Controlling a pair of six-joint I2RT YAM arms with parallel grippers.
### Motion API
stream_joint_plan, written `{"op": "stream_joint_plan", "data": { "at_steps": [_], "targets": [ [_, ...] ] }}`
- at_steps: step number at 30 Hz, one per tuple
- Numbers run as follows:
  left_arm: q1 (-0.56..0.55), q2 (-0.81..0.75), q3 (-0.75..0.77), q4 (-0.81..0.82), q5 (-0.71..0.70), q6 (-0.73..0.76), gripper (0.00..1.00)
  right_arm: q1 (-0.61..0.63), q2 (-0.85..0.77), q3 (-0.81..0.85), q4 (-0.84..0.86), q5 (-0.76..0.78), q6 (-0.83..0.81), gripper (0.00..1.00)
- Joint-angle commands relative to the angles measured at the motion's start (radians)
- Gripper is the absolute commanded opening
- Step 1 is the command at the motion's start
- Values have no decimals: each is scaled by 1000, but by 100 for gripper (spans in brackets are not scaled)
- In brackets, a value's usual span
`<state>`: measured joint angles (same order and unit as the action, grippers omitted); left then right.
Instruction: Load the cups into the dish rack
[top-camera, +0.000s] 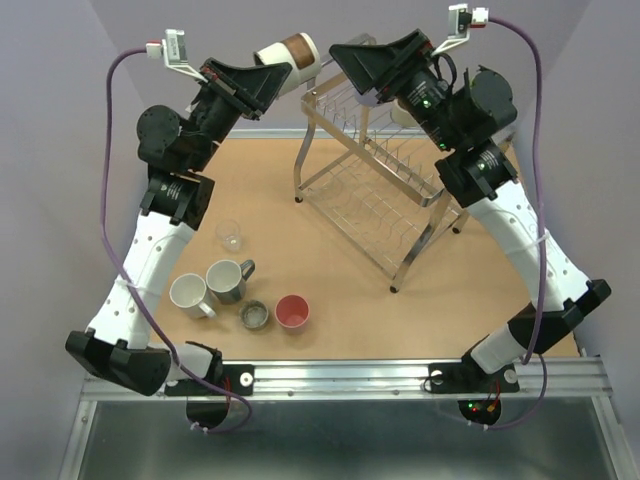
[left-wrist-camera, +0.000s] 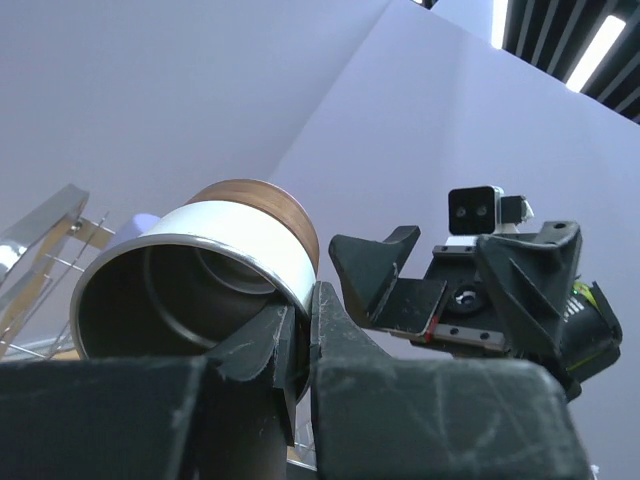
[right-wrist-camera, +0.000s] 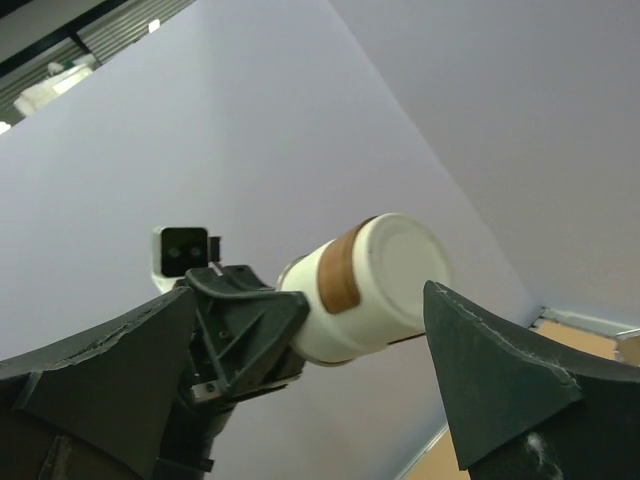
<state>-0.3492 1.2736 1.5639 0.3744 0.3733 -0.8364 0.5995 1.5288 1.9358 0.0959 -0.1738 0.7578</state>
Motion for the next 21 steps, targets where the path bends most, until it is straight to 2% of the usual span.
{"op": "stream_joint_plan", "data": {
  "at_steps": [1,6,13,16,21],
  "targets": [
    [-25,-5,5,221,22,-70,0,45,25,77,110,10,43,100],
    [-56,-8,-27,322,1,-82,0,81,59,89,113,46,26,100],
    [-57,-59,-36,304,-19,-29,0,106,47,35,110,155,-20,100],
    [-57,-66,-50,308,-8,-24,0,108,62,55,110,143,-12,100],
    [-65,-59,-90,412,24,-76,0,123,120,112,119,131,35,100]
  ]
}}
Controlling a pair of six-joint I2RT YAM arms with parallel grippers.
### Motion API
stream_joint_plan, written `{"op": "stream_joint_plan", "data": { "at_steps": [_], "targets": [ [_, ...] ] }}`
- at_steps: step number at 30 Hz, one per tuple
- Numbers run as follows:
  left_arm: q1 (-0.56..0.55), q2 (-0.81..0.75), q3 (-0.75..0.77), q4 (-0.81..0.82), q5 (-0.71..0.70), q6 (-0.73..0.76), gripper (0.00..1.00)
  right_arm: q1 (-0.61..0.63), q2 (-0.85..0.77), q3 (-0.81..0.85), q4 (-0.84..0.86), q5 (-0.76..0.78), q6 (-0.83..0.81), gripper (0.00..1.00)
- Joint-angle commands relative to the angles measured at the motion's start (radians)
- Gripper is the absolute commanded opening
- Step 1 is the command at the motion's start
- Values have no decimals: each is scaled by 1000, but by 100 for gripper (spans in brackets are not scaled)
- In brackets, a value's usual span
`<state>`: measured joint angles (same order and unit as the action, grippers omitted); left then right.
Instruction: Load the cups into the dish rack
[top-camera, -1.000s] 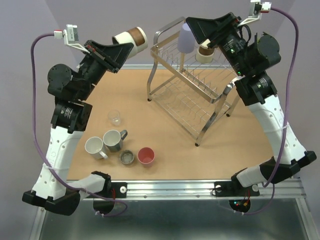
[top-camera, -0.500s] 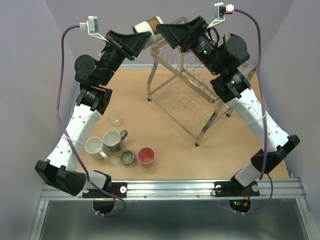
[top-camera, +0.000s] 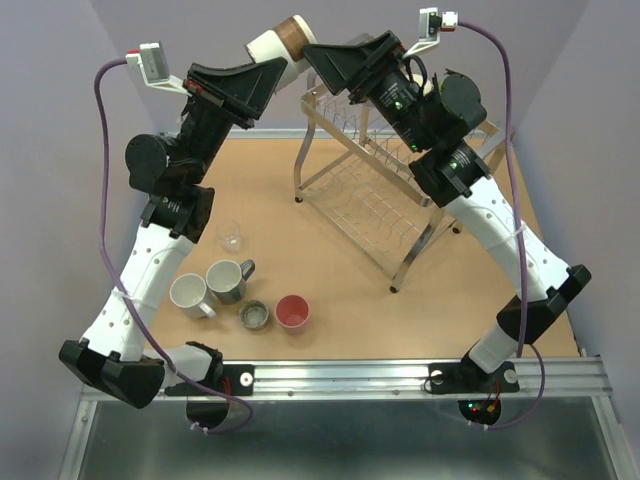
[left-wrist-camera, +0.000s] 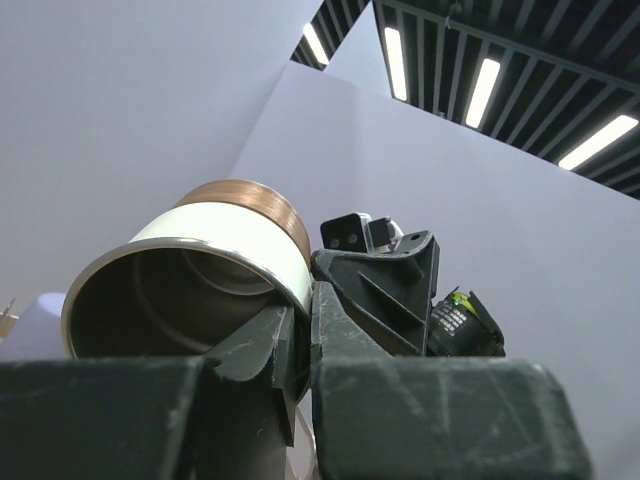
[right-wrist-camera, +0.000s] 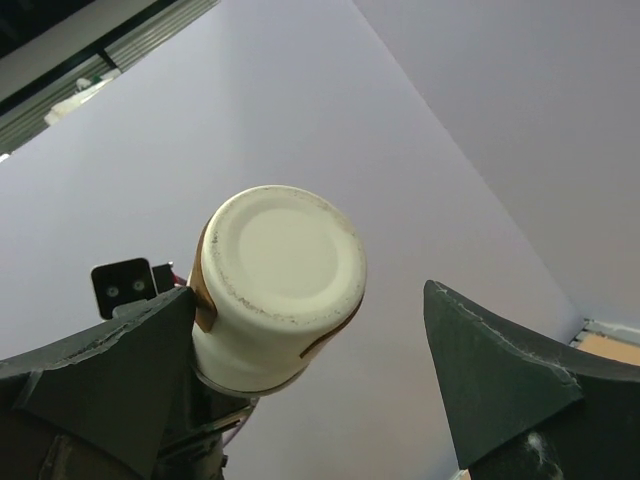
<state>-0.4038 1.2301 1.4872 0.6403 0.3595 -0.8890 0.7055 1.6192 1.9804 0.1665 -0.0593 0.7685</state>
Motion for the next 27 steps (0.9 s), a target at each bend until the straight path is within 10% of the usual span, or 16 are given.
{"op": "stream_joint_plan", "data": {
  "at_steps": [1,14,16,18,21,25,27],
  "targets": [
    [-12,-8,-10,148,44,-19,0,17,37,92,63,19,35,100],
    [-29,16,-44,214,50,-18,0,29,150,255,106,-36,147,100],
    [-30,12,-59,216,44,-16,0,29,145,239,120,-33,153,88],
    [-32,12,-73,219,42,-19,0,29,145,242,125,-31,149,46],
    [-33,6,-91,222,30,-18,0,28,127,224,136,-1,143,8],
    [-38,-7,-125,219,25,-16,4,29,100,186,149,30,126,0],
    [-36,-9,-130,188,38,-13,38,29,93,178,142,47,100,1]
  ]
}}
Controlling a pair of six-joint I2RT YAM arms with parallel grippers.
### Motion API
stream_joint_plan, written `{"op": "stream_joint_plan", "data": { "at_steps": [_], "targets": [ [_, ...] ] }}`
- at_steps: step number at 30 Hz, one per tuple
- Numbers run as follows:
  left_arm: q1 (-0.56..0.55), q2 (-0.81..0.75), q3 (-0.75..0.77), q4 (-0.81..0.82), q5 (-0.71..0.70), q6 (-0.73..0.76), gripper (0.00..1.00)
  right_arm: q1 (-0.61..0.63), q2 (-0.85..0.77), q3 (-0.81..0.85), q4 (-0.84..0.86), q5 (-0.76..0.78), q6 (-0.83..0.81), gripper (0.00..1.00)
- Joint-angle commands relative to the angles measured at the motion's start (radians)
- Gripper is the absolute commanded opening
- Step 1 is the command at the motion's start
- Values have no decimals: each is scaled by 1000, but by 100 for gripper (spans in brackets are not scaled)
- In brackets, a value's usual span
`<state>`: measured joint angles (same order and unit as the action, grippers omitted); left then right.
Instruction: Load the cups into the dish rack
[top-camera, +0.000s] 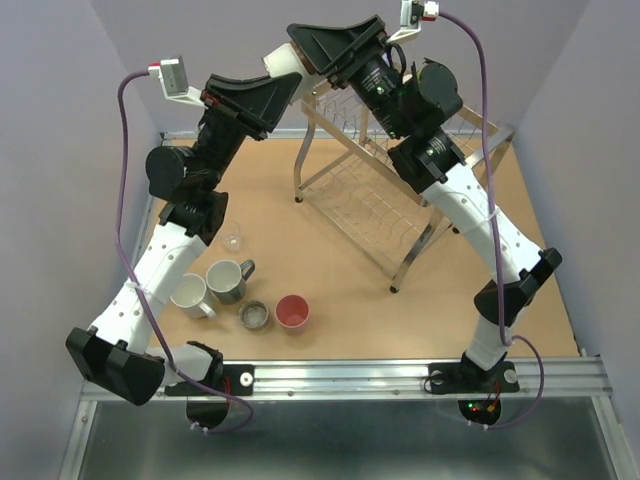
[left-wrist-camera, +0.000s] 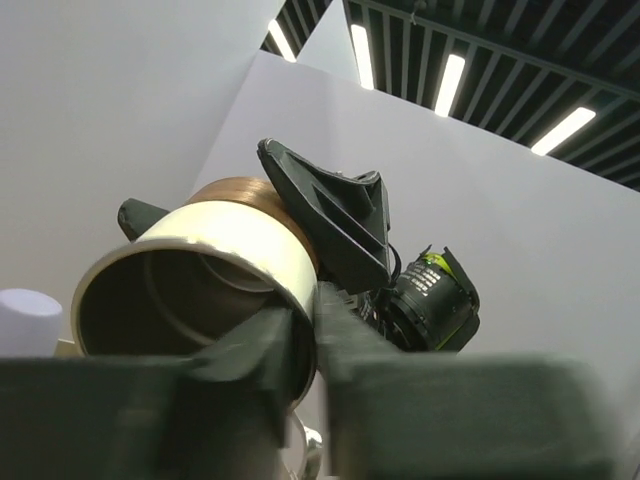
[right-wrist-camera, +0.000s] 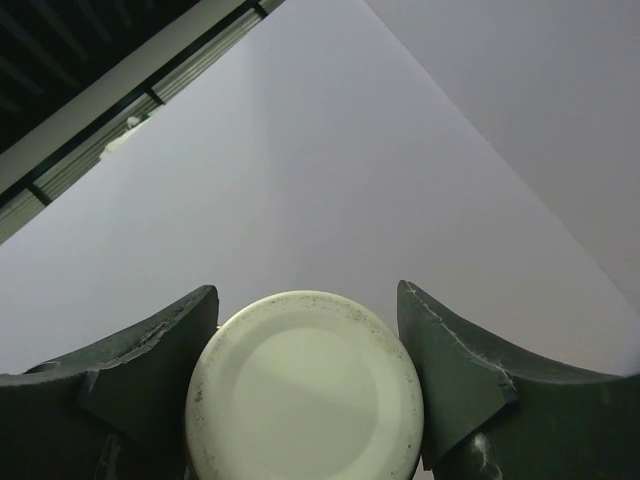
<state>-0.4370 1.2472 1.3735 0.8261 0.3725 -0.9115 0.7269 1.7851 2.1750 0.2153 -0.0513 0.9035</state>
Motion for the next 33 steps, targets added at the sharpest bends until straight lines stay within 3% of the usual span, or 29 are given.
{"op": "stream_joint_plan", "data": {
  "at_steps": [1,2,3,6,12,16,20,26,33],
  "targets": [
    [-5,-28,-19,-16,31,13,49,6,-84,-18,87,45,-49,0],
    [-3,-35,-17,-37,37,37,59,8,-92,-18,67,79,-87,1],
    [-3,-43,-22,-92,45,52,76,8,-101,-24,56,94,-112,0],
    [7,-86,-66,-183,43,101,99,-3,-165,-94,24,175,-187,0],
    [43,-204,-183,-277,39,154,99,-96,-289,-211,-25,218,-235,0],
    [60,-284,-254,-379,13,226,99,-109,-338,-207,-123,304,-394,0],
    [66,-344,-252,-572,-41,319,99,-107,-385,-202,-289,510,-612,0],
    [75,-385,-278,-705,-83,387,99,-109,-386,-207,-442,781,-810,0],
    [76,-413,-329,-766,-57,402,99,-121,-351,-254,-487,880,-822,0]
  ]
}}
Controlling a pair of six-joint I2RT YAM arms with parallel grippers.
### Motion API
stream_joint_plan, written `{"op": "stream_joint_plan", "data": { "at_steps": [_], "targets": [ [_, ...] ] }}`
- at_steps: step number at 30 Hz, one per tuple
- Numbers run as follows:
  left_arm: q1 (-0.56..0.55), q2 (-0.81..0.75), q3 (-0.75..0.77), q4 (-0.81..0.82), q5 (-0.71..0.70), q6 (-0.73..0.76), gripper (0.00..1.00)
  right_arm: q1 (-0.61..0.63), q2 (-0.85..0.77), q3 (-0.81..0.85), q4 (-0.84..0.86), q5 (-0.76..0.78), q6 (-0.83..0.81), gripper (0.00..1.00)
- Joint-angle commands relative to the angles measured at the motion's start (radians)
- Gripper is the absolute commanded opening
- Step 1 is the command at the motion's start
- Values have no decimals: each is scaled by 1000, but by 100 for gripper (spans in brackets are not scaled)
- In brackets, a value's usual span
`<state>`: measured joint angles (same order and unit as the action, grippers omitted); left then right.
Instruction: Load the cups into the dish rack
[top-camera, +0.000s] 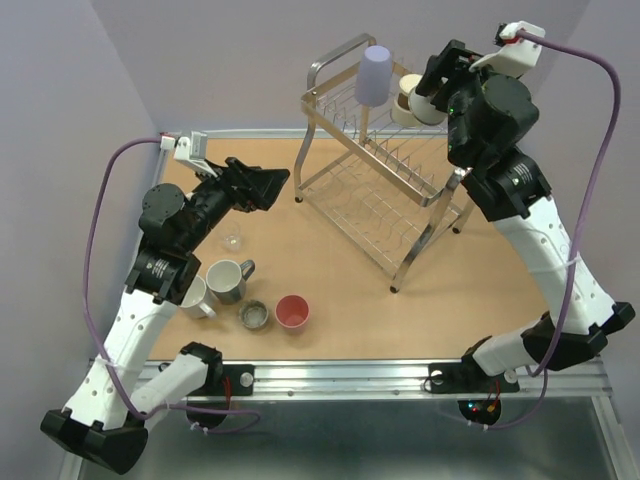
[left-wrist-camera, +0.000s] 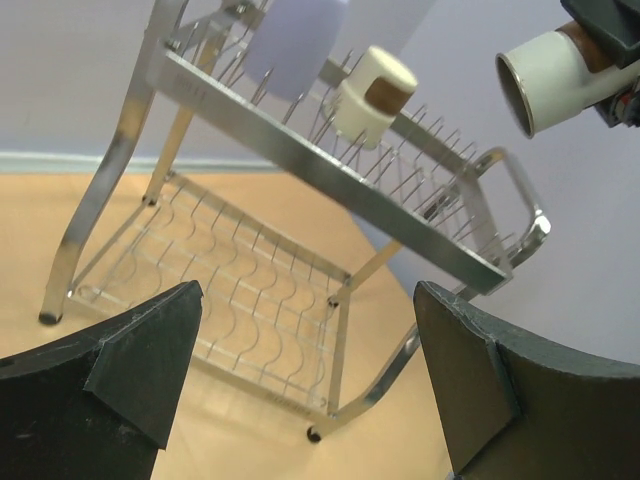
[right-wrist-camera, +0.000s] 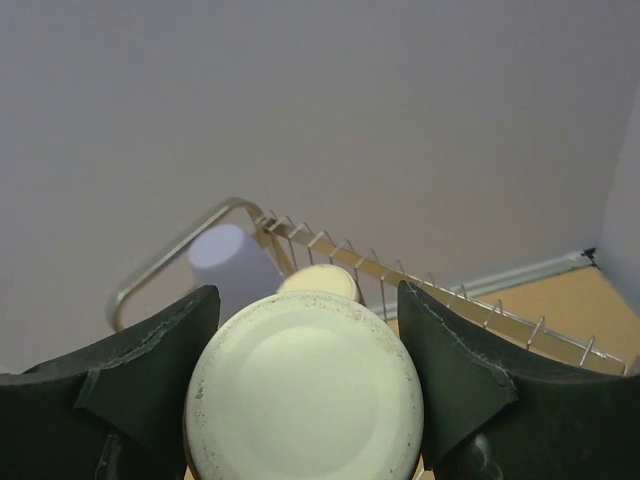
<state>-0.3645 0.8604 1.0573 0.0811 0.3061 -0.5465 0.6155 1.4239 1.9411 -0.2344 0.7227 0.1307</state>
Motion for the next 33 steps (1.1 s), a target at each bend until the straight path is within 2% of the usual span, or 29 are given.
{"op": "stream_joint_plan", "data": {
  "at_steps": [1,6,13,22,33],
  "targets": [
    [4,-30,-19,-23,11,39,99,-22,12,-30,-48,110,-45,0],
    [4,-40,-16,-50,16,56,99,-126,44,-30,-180,12,93,0],
    [4,-47,-11,-76,14,76,99,-226,64,-71,-204,-54,141,0],
    [6,-46,3,-80,11,89,99,-232,99,-133,-201,-52,178,0],
    [6,-40,26,-129,13,106,99,-241,201,-91,-128,10,129,0]
  ]
}}
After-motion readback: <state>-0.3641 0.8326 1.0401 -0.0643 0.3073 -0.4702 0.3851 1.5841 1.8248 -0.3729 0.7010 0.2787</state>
